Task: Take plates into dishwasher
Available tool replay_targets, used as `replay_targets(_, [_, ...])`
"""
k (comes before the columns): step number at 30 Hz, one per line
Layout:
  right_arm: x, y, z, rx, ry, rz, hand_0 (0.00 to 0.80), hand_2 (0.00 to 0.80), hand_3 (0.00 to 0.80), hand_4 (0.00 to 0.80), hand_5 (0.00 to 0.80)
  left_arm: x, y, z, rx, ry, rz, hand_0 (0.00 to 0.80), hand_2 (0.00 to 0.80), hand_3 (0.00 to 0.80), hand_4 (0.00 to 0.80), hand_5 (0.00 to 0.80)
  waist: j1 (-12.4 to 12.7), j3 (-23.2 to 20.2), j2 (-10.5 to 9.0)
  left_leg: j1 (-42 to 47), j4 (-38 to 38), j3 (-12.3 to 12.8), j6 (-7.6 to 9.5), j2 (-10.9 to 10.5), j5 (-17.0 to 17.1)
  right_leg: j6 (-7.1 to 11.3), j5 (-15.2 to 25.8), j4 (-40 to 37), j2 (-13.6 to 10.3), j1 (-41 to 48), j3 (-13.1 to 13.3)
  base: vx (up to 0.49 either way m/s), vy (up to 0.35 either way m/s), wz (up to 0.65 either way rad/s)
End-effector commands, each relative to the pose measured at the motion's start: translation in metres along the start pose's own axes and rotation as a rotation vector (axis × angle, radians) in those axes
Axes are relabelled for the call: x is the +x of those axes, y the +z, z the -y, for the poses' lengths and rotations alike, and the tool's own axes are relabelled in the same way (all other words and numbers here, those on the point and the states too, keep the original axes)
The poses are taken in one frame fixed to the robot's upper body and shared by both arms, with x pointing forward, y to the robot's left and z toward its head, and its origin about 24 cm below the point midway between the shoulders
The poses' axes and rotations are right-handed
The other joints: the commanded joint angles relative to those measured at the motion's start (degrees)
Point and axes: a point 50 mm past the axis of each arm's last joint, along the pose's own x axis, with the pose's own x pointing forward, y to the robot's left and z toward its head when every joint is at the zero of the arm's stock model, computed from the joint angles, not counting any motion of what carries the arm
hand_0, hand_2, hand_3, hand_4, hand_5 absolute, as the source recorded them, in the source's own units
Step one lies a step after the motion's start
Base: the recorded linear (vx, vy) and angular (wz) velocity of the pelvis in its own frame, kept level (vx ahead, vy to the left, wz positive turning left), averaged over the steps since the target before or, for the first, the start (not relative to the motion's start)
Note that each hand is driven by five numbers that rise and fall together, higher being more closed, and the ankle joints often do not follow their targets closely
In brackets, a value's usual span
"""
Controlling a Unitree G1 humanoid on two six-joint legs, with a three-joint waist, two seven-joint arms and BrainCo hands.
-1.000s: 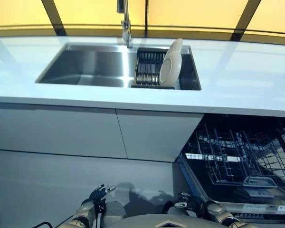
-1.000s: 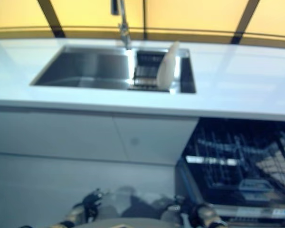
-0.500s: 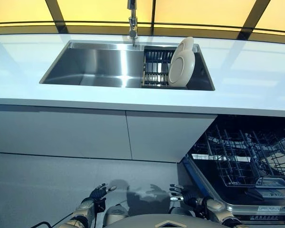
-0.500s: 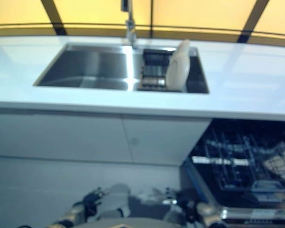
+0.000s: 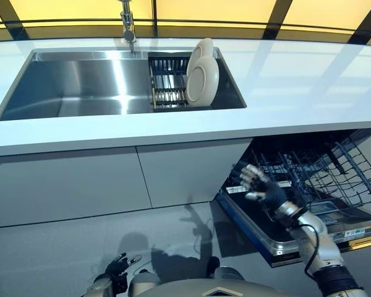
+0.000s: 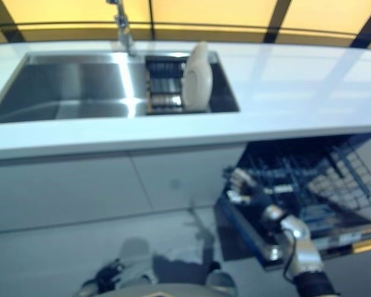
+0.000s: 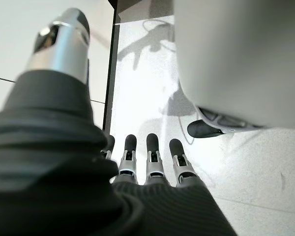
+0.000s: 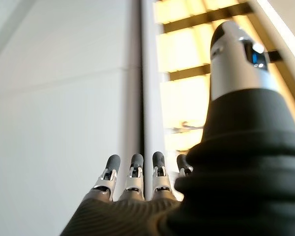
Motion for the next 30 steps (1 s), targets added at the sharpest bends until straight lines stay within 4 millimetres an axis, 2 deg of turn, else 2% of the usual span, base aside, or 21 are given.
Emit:
replay_targets(1, [0.017,0.065,0.005,-0.04,0.073,0.291,0.0,0.0,0.0,0.0,0.0,0.002,0.006,0.007,-0.025,-0.014,0.049,0.0,0.0,0.0,0.0,0.0,-0.4,-0.9,-0.05,-0.5,-1.2,-0.7,1.55,-1.4,1.7,1.92,0.6,0.3,-0.8,2.5,-1.6,0.023,-0.01,0.07])
replay_targets(6, [0.02,0.1,0.009,-0.026,0.048,0.493,0.0,0.0,0.0,0.0,0.0,0.002,0.003,0.01,0.013,-0.024,0.035,0.0,0.0,0.0,0.0,0.0,0.5,-1.4,-0.08,0.0,-1.2,-1.2,1.92,-1.8,0.8,2.0,0.2,0.3,-0.6,2.8,-1.7,0.016,-0.018,0.06])
replay_targets(12, [0.027,0.15,0.014,-0.109,-0.051,0.68,0.0,0.0,0.0,0.0,0.0,0.004,0.011,0.015,0.051,-0.031,0.044,0.0,0.0,0.0,0.0,0.0,1.8,-1.3,-0.18,0.1,-1.0,-2.6,2.48,-2.3,-0.3,2.25,-0.1,1.2,-0.8,2.4,-1.6,0.002,-0.003,0.01])
replay_targets(16, [0.042,0.181,0.022,-0.171,-0.18,0.684,0.0,0.0,0.0,0.0,0.0,0.005,0.018,0.014,0.061,-0.03,0.047,0.0,0.0,0.0,0.0,0.0,2.6,-1.2,-0.45,0.0,-0.8,-3.4,2.89,-2.6,-0.7,2.28,-0.4,1.7,-0.8,2.1,-1.6,0.0,0.0,0.0])
replay_targets(22, [0.055,0.227,0.048,-0.236,-0.329,0.608,0.0,0.0,0.0,0.0,0.0,0.006,0.025,0.012,0.101,-0.033,0.047,0.0,0.0,0.0,0.0,0.0,4.6,-1.3,-1.12,0.2,0.1,-4.5,3.74,-4.0,-1.5,2.18,-0.9,2.8,-1.4,2.4,-2.5,0.053,0.059,0.05])
replay_targets(24, [0.057,0.237,0.062,-0.25,-0.399,0.565,0.0,0.0,0.0,0.0,0.0,0.007,0.027,0.011,0.127,-0.034,0.04,0.0,0.0,0.0,0.0,0.0,5.4,-1.2,-1.23,-0.3,1.2,-5.6,4.4,-5.0,-2.3,2.26,-1.5,5.6,-1.9,1.7,-2.9,0.09,0.13,0.04])
replay_targets(26, [0.055,0.245,0.075,-0.239,-0.472,0.532,0.0,0.0,0.0,0.0,0.0,0.006,0.028,0.008,0.144,-0.03,0.039,0.0,0.0,0.0,0.0,0.0,5.7,-1.0,-0.93,-0.9,1.6,-7.1,5.51,-6.3,-2.4,3.2,-0.9,15.0,-2.9,-2.0,-3.0,0.071,0.176,0.05])
replay_targets(28, [0.051,0.249,0.083,-0.228,-0.525,0.512,0.0,0.0,0.0,0.0,0.0,0.005,0.03,0.003,0.17,-0.022,0.037,0.0,0.0,0.0,0.0,0.0,5.2,0.0,0.11,-1.1,1.3,-9.3,6.6,-7.0,-2.2,5.22,1.9,28.2,-3.9,-9.3,-1.6,0.044,0.131,-0.05])
replay_targets(30, [0.049,0.246,0.088,-0.231,-0.569,0.49,0.0,0.0,0.0,0.0,0.0,0.005,0.036,-0.002,0.177,0.0,0.041,0.0,0.0,0.0,0.0,0.0,3.6,1.8,-0.09,-0.7,2.2,-10.6,6.45,-7.3,-3.0,5.83,6.3,27.7,-3.7,-14.2,0.6,0.111,-0.075,0.06])
